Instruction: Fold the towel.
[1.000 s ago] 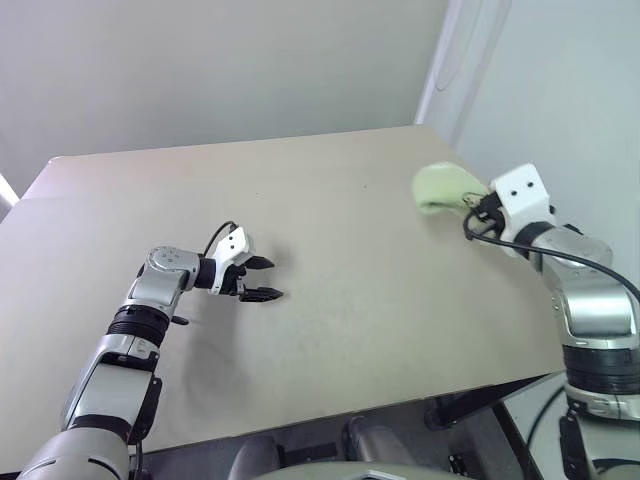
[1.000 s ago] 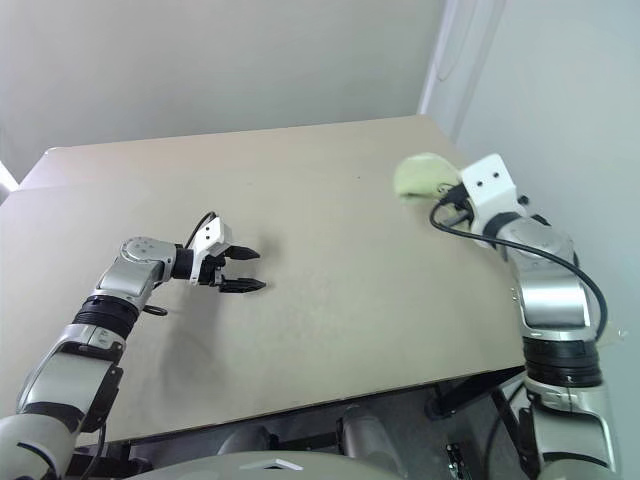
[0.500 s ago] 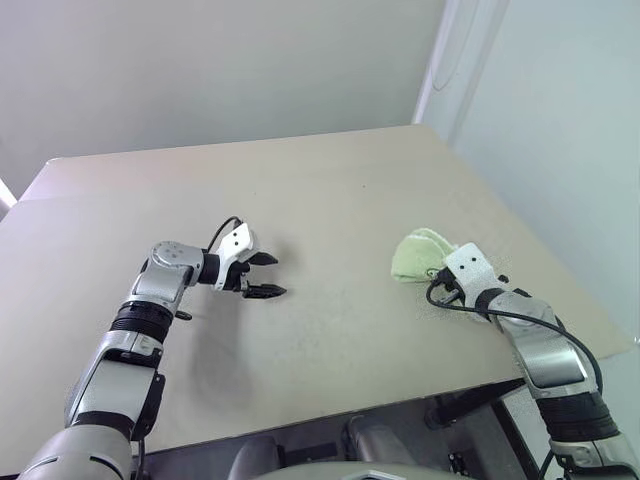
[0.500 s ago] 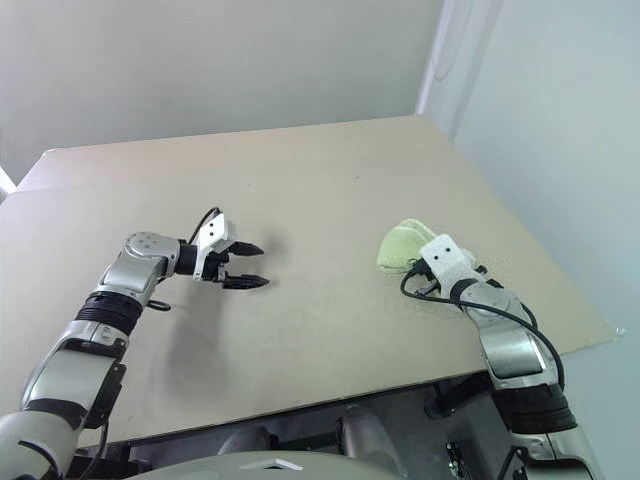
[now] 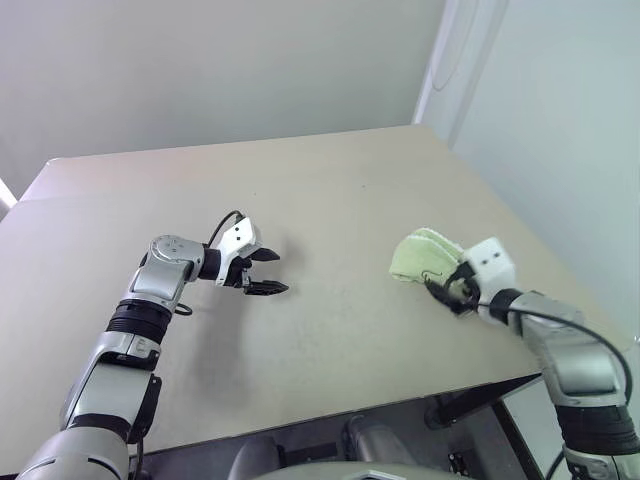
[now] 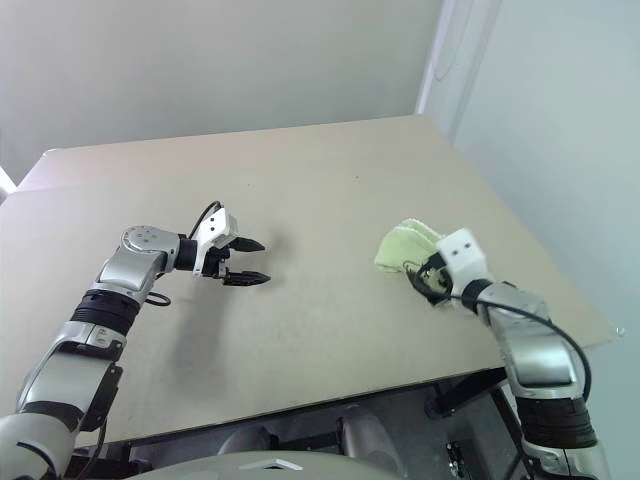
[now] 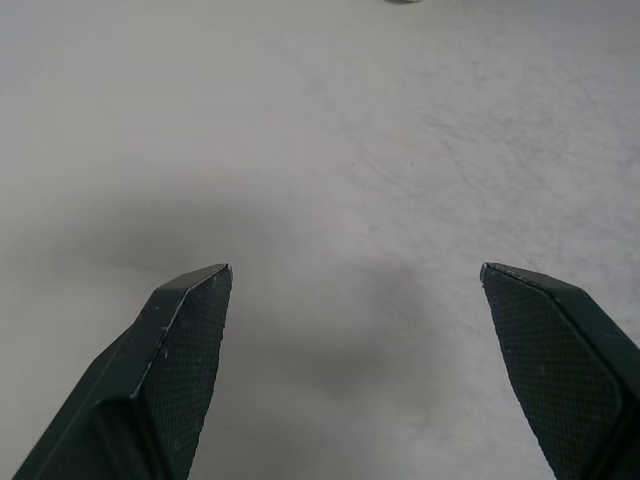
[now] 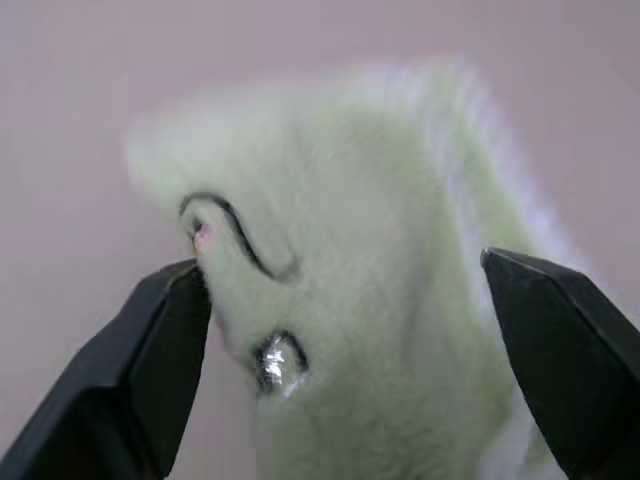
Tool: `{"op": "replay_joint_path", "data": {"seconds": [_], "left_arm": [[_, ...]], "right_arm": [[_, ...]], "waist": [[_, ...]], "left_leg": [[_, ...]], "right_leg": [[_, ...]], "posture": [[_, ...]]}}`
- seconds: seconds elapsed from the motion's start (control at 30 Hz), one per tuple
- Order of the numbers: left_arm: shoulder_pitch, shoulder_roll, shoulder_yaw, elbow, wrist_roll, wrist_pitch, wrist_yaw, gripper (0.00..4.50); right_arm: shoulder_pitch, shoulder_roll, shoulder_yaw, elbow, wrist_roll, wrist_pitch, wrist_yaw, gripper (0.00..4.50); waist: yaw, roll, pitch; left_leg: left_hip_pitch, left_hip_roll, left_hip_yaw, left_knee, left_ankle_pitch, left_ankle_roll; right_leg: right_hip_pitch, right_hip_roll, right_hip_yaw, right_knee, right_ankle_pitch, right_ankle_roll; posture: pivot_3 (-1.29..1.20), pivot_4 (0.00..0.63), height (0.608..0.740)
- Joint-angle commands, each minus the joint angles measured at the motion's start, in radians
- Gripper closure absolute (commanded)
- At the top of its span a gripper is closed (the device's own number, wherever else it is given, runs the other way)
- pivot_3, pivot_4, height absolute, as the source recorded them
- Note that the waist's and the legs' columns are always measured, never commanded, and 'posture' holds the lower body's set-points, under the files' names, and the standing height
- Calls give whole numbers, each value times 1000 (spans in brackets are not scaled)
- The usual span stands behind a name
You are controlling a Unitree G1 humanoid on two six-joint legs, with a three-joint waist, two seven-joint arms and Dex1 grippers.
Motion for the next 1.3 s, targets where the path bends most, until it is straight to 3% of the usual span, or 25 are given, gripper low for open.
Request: {"op": "replay_joint_path", "data": {"seconds": [0.03,0.3,0.63,0.83,0.93,1.3], "left_arm": [[-4,9,15,-43,-15,13,5,279],[1,15,16,-73,-17,37,4,279],[14,39,64,-121,-92,136,-18,279],[35,62,75,-153,-115,160,-14,279],[43,66,98,-184,-148,205,0,279],[68,90,117,-260,-211,280,-10,279]], "right_arm": [[-84,62,-117,-52,137,82,-69,43],[-95,171,-14,59,90,21,-197,43],[-27,157,237,439,-159,-294,-222,43],[-44,176,246,528,-179,-366,-241,43],[-53,159,226,489,-152,-358,-219,43],[-28,59,29,120,154,-159,-82,43]], "waist": [[1,0,0],[1,1,0],[-8,-1,-1],[-32,-3,-3],[-33,-3,-2],[-33,2,1]], "left_leg": [[0,0,0,0,0,0],[-1,0,-1,0,0,0],[0,0,0,0,0,0],[4,0,-1,0,0,0],[17,0,-1,0,0,0],[14,0,-1,-4,0,0]], "right_leg": [[0,0,0,0,0,0],[0,0,-1,-1,0,0],[0,0,-1,-1,0,0],[11,-1,-1,-2,0,0],[17,-1,-1,-2,-1,0],[13,-1,-1,-3,-2,1]], "posture": [[0,0,740],[0,0,740],[0,0,740],[0,0,740],[0,0,740],[0,0,740]]}}
